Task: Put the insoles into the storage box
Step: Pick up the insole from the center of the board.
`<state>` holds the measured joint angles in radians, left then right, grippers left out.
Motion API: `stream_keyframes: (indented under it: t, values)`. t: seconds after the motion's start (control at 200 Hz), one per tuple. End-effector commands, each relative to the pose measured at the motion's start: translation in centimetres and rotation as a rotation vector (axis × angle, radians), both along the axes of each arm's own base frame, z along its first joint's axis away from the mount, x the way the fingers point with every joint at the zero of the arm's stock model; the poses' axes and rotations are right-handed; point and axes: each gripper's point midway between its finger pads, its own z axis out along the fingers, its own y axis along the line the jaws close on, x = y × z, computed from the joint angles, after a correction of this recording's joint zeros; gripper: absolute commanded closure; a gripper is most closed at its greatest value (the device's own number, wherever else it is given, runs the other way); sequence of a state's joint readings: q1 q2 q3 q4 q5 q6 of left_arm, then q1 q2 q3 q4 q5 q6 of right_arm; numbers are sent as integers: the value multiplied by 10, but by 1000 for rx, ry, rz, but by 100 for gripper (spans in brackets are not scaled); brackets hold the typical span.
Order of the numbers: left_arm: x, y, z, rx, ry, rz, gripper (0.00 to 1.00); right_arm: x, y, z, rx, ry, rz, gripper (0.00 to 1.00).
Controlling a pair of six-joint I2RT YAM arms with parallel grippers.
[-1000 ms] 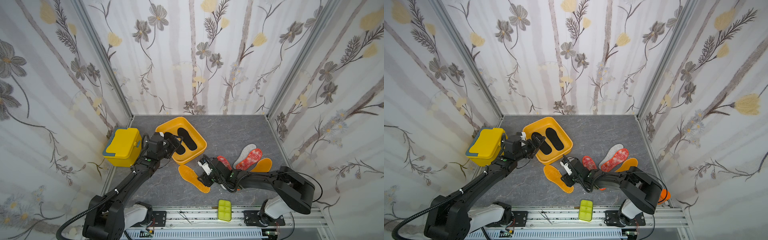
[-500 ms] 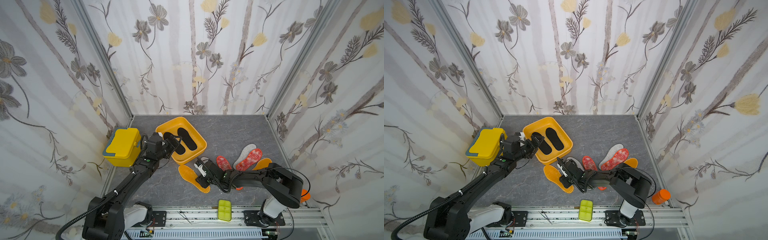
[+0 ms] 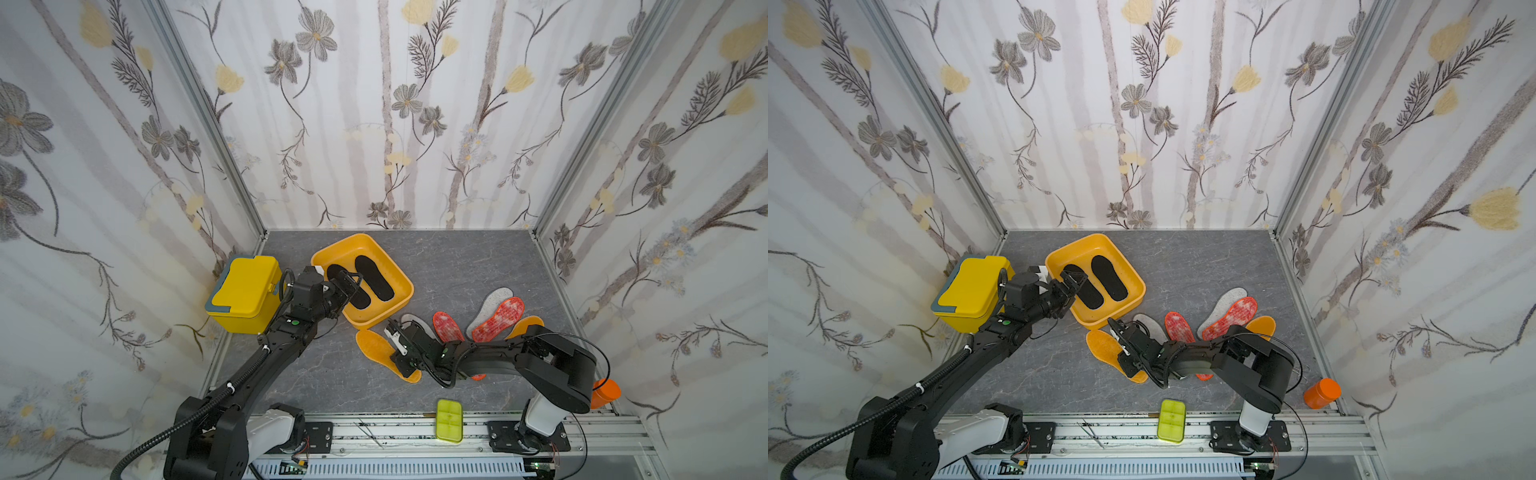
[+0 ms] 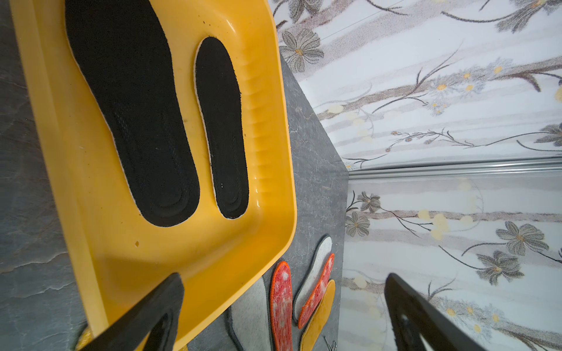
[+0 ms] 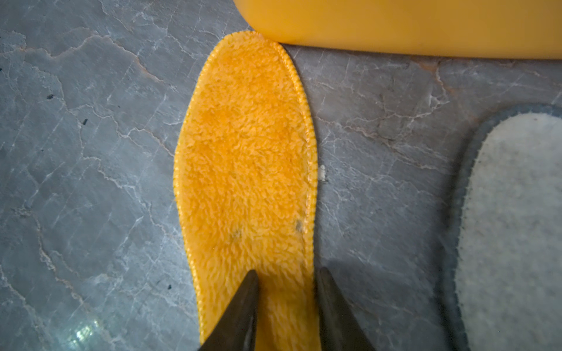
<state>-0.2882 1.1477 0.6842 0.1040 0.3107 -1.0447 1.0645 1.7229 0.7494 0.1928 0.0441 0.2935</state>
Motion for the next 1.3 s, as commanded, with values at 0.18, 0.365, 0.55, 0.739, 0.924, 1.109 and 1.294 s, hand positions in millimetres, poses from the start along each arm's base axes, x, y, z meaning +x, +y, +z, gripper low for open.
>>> stream_keyframes:
  t: [0.18, 0.365, 0.55, 0.739, 0.924, 1.109, 1.294]
  values:
    - [1, 2, 4, -3, -19, 8, 0, -25, -19, -28, -152, 50, 73, 74]
    - [2, 3, 5, -2, -22, 10, 0, -28, -21, -32, -167, 56, 81, 79]
    - [1, 4, 5, -3, -21, 14, 0, -25, -15, -22, -134, 37, 78, 87]
    - [1, 4, 6, -3, -21, 15, 0, -21, -10, -9, -89, 7, 68, 92]
    - [0, 5, 7, -2, -22, 17, 0, -18, -11, 5, -48, -27, 54, 96]
    - [-1, 5, 17, -23, -42, 18, 0, -19, -15, 15, -33, -53, 66, 100]
    - [-3, 16, 32, -32, -73, 55, 0, -20, -17, 39, 0, -96, 88, 100]
